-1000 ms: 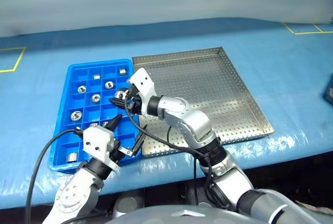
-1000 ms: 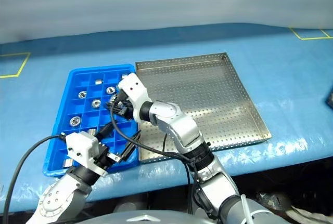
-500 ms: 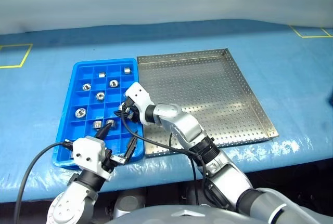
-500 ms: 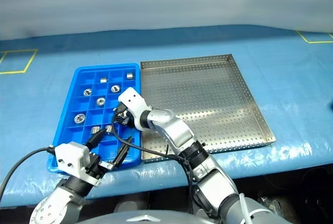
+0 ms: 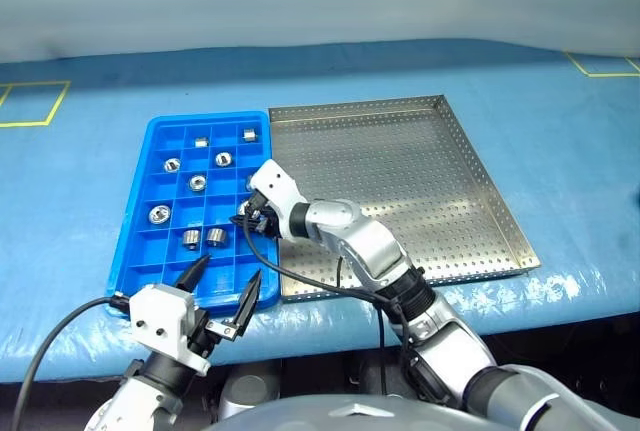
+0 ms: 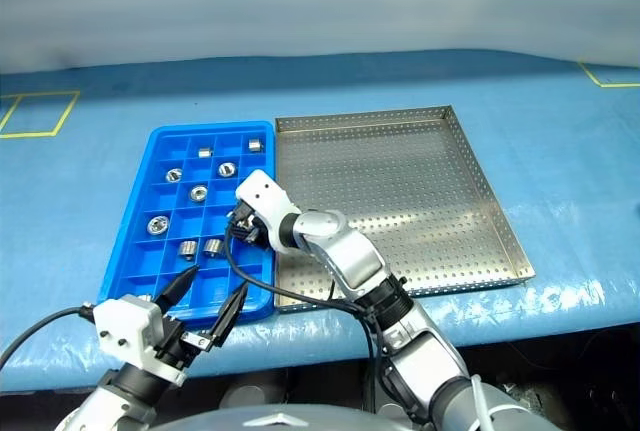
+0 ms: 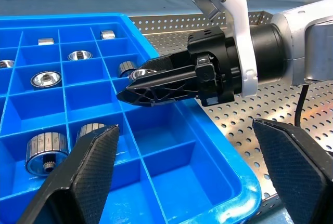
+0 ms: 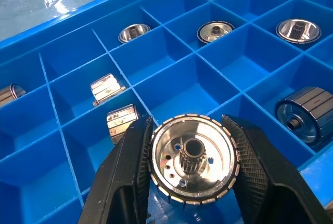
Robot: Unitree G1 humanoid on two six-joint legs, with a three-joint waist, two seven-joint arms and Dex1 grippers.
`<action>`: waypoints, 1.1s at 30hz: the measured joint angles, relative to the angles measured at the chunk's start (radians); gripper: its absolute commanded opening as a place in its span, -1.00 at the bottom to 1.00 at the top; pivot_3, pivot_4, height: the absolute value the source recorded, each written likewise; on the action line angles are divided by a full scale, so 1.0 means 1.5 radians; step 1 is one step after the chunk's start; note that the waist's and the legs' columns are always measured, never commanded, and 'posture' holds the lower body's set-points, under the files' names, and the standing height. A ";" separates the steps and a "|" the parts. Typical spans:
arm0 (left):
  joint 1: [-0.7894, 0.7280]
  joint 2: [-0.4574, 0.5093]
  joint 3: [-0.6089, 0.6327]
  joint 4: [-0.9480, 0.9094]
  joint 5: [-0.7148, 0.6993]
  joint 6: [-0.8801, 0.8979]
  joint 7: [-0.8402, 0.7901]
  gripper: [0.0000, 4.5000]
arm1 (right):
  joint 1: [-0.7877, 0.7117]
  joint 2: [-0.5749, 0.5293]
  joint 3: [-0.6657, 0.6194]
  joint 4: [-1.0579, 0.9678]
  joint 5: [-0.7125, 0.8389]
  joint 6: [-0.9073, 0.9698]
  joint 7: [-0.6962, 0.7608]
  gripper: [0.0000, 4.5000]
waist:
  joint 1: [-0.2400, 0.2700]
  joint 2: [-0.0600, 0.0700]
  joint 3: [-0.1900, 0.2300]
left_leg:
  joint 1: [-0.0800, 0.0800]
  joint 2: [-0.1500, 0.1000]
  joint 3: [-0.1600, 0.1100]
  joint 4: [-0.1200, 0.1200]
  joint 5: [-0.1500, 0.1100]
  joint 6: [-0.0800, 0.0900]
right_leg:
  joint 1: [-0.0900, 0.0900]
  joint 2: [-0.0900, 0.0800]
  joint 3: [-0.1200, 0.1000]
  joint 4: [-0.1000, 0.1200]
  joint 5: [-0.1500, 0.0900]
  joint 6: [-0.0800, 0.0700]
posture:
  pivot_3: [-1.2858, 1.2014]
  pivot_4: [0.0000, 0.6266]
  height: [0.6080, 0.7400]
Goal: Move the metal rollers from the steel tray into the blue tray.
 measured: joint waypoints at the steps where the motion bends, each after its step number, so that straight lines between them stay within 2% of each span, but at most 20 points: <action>1: 0.000 0.000 0.000 0.000 0.000 0.000 0.000 1.00 | 0.001 -0.002 0.001 -0.005 0.000 0.004 0.001 -0.24 | 0.000 0.000 0.000 | 0.000 0.000 0.000 0.000 0.000 0.000 | 0.000 0.000 0.000 0.000 0.000 0.000 | 0.36 -0.52 1.00; 5: -0.005 0.000 0.000 0.000 0.000 0.000 0.000 1.00 | 0.003 -0.011 0.008 -0.020 0.002 0.015 0.011 -0.24 | 0.000 0.000 0.000 | 0.000 0.000 0.000 0.000 0.000 0.000 | 0.000 0.000 0.000 0.000 0.000 0.000 | 0.36 -0.52 1.00; 12: -0.021 0.003 0.000 0.000 -0.001 0.005 0.000 1.00 | 0.016 -0.018 0.016 -0.049 0.015 0.029 0.028 0.77 | -0.001 0.000 0.000 | 0.000 0.000 0.000 0.000 0.000 0.000 | 0.000 0.000 0.000 0.000 0.000 0.000 | 0.34 -0.52 1.00; 14: -0.027 0.007 0.001 0.000 -0.001 0.007 -0.001 1.00 | 0.019 -0.019 0.016 -0.057 0.016 0.035 0.027 0.99 | -0.001 0.000 0.000 | 0.000 0.000 0.000 0.000 0.000 0.000 | 0.000 0.000 0.000 0.000 0.000 0.000 | 0.32 -0.52 1.00; 19: -0.058 0.020 0.008 0.000 -0.008 0.023 -0.006 1.00 | 0.021 -0.021 0.002 -0.069 0.016 0.037 0.007 0.99 | -0.002 0.000 0.000 | 0.000 0.000 -0.001 0.000 0.000 0.000 | 0.000 0.000 -0.001 0.000 0.000 0.000 | 0.28 -0.52 1.00; 27: -0.122 0.039 0.014 0.001 -0.033 0.063 -0.028 1.00 | 0.025 -0.037 -0.123 -0.083 0.019 0.037 -0.064 0.99 | -0.019 0.000 0.000 | 0.000 0.000 -0.001 0.000 0.000 -0.001 | 0.000 0.000 -0.001 0.000 0.000 0.000 | 0.23 -0.52 1.00; 33: -0.149 0.046 0.015 0.004 -0.041 0.080 -0.040 1.00 | 0.026 -0.083 -0.161 -0.092 0.023 0.041 -0.072 0.99 | -0.037 0.000 0.000 | 0.000 0.000 0.000 0.000 0.000 -0.001 | 0.000 0.000 -0.001 0.000 0.000 0.000 | 0.21 -0.52 1.00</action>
